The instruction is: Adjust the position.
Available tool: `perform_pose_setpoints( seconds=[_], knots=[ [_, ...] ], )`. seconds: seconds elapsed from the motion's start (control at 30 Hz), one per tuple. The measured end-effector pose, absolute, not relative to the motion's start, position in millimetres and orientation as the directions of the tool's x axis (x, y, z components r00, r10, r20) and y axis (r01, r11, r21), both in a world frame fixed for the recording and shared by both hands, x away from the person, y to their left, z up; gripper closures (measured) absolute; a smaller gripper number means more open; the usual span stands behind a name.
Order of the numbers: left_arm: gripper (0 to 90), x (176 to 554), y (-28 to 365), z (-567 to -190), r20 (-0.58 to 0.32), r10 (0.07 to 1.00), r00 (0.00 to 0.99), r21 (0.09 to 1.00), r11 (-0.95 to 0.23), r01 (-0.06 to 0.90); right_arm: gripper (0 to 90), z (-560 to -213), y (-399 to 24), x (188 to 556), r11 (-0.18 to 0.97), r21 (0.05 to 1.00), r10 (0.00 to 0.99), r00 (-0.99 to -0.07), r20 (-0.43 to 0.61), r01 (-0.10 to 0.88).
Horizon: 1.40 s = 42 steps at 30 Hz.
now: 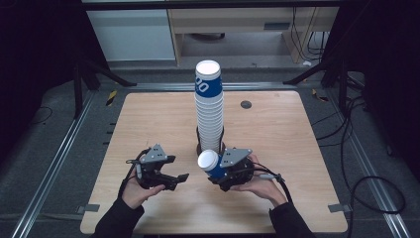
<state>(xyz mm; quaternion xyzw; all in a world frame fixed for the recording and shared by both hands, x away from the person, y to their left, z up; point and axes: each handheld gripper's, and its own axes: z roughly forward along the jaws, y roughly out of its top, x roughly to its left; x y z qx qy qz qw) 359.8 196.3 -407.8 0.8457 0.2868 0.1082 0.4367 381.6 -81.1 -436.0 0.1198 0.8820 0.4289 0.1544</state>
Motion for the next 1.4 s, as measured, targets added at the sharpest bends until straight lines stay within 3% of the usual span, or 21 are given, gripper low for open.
perform_pose_setpoints(
  seconds=[1.07, 1.4],
  knots=[
    [16.0, 359, 166, -410, -0.097, 0.505, 0.857, 0.775, -0.502, 0.384, 20.5, -455, -44, 373, 0.664, 0.748, 0.25, -0.945, -0.21, 0.009],
    [21.4, 359, 160, -415, -0.102, 0.492, 0.864, 0.753, -0.529, 0.39, 20.5, -457, -34, 370, 0.68, 0.733, 0.218, -0.945, -0.244, -0.033]
  ],
)
